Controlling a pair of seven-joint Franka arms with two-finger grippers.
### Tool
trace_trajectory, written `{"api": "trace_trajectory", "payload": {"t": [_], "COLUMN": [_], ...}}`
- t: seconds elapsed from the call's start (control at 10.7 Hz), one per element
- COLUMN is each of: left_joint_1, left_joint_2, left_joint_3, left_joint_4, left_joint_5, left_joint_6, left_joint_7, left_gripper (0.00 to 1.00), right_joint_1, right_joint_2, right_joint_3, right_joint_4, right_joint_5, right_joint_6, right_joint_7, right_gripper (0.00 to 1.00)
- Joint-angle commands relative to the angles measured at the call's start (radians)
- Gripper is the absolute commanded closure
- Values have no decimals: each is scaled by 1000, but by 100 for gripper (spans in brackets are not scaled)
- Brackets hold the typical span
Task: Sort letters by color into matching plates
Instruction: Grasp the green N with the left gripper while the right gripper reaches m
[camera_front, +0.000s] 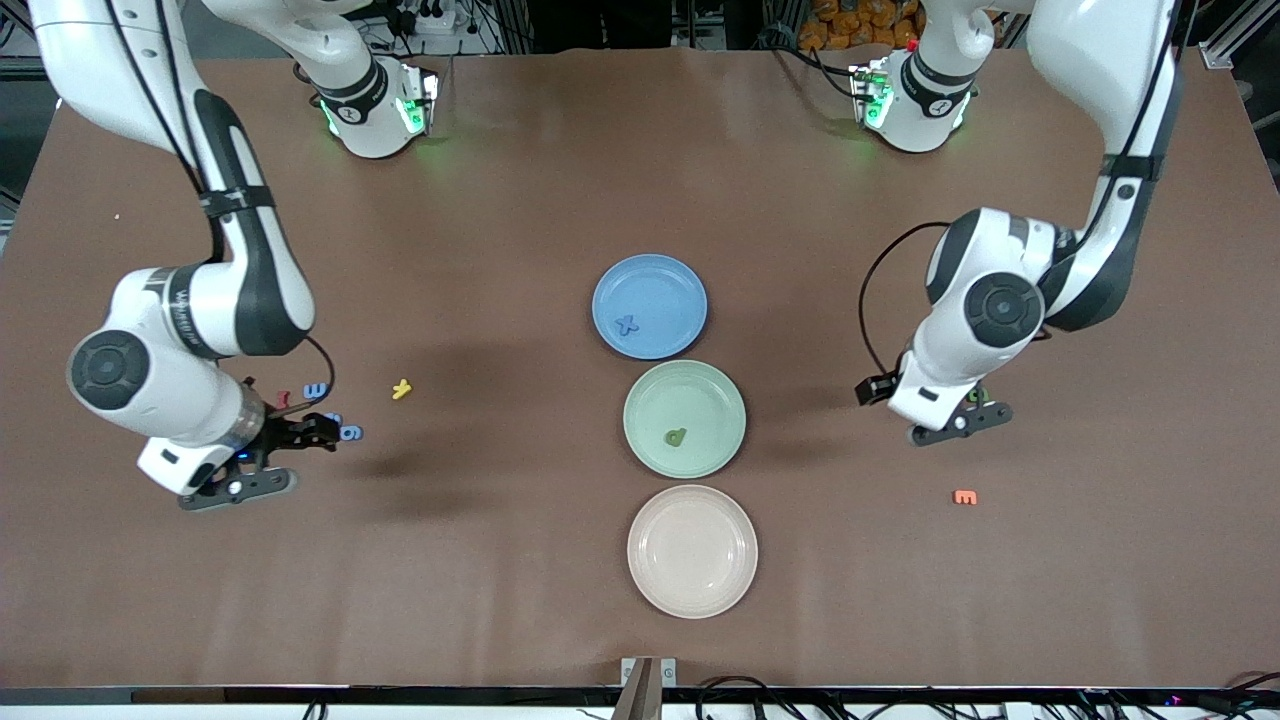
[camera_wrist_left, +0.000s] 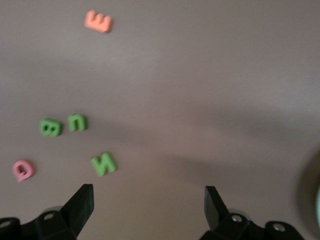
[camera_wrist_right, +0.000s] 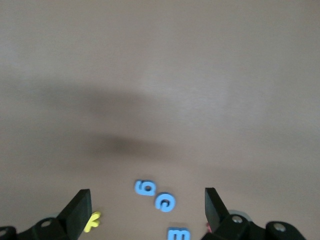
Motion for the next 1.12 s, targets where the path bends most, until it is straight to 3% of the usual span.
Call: {"api": "trace_trajectory", "payload": {"t": [0.0,0.28,0.37,0.47,0.65,1.03], "left_joint_1": [79,194,199,193,187,193], "left_joint_2": [-163,-185,-171,-159,-135,-50], "left_joint_3": [-16,-18,-18,-18,-39,-41], "left_joint_4": [-263,-422,-443,-453,-459,-490], "left_joint_5": [18,5,-25,-74,-85,-85], "left_joint_6": [92,273,304,309,344,551], "left_joint_7": [-27,-30,-39,-83,-206,-228], "left_gripper": [2,7,14,20,21,20], "right_joint_1": [-72,-109,-112,-126,-128,-140], "right_joint_2": [-53,-127,-144,-164,-187,-196], "right_joint_3": [18,19,19,21,22,36], "right_joint_4": [-102,-240,-276,-331,-412,-540], "right_joint_5": [0,0,0,0,6,18], "right_joint_6": [88,162,172,222,306,438], "right_joint_7": [-4,-7,-7,-7,-7,-10], "right_gripper": [0,0,0,0,0,0]}}
